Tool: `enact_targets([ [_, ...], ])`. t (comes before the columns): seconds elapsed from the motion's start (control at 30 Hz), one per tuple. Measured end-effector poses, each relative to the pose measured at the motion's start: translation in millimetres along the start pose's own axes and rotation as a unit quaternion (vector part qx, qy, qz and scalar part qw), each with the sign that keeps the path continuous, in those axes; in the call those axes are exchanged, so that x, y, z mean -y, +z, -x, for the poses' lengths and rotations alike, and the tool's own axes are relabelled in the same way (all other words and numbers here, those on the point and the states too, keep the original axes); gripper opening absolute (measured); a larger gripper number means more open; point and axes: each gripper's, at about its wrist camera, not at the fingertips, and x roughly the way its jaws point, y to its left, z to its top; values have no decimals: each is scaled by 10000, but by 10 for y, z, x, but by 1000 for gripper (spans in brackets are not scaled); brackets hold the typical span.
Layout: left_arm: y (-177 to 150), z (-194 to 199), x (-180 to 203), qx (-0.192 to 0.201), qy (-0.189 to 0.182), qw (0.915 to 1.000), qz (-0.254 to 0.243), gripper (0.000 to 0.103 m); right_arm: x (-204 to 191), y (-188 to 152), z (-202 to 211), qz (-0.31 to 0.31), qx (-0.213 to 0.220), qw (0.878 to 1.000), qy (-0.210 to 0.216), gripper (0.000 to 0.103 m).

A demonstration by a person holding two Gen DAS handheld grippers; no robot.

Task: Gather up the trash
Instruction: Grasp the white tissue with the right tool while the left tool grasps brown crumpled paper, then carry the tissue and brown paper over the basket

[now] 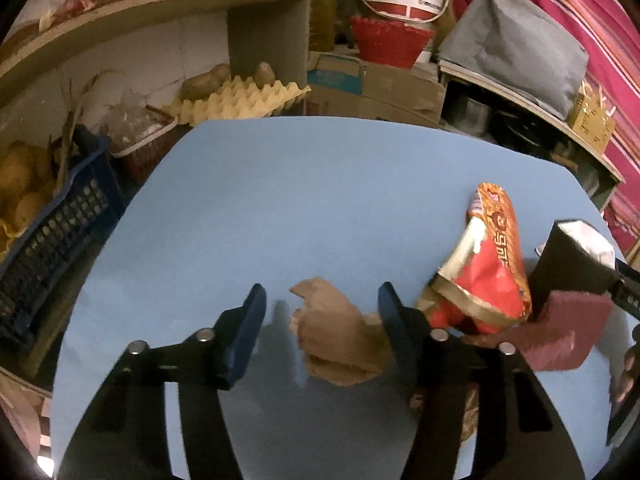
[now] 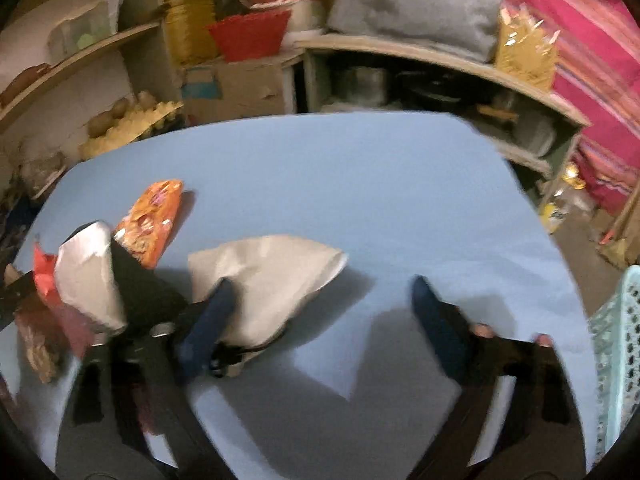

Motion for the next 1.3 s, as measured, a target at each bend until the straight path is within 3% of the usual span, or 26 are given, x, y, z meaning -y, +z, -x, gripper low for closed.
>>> enact_targets([
  [0.07, -20, 30, 9, 32, 55, 9999, -105, 51, -48, -9, -11, 60, -47, 9999, 147, 53],
  [0.17, -48, 47, 2, 17, 39, 9999, -159, 48, -135, -19, 21, 285, -3, 9994, 218, 36],
  [0.37, -104, 47, 26, -49, 7, 9995, -314, 38, -201, -28, 142, 543, 223, 9980, 219, 14],
  [0.67, -91, 135, -37, 192, 209, 9995, -139, 34, 183, -44, 475, 268, 622, 9977, 85, 10],
  [0.87, -29, 530, 84, 818, 362, 9960, 9, 34, 445, -162, 771, 162, 884, 9959, 37, 10],
  [1.07, -5, 992, 625, 1401, 268, 9897, -120, 34, 851, -268, 1276, 69, 1265, 9919, -137, 10],
  [1.3, -19, 1298, 1558, 1586, -398, 9854, -467, 34, 1626, -490, 1807, -311, 1524, 9865, -504, 10],
])
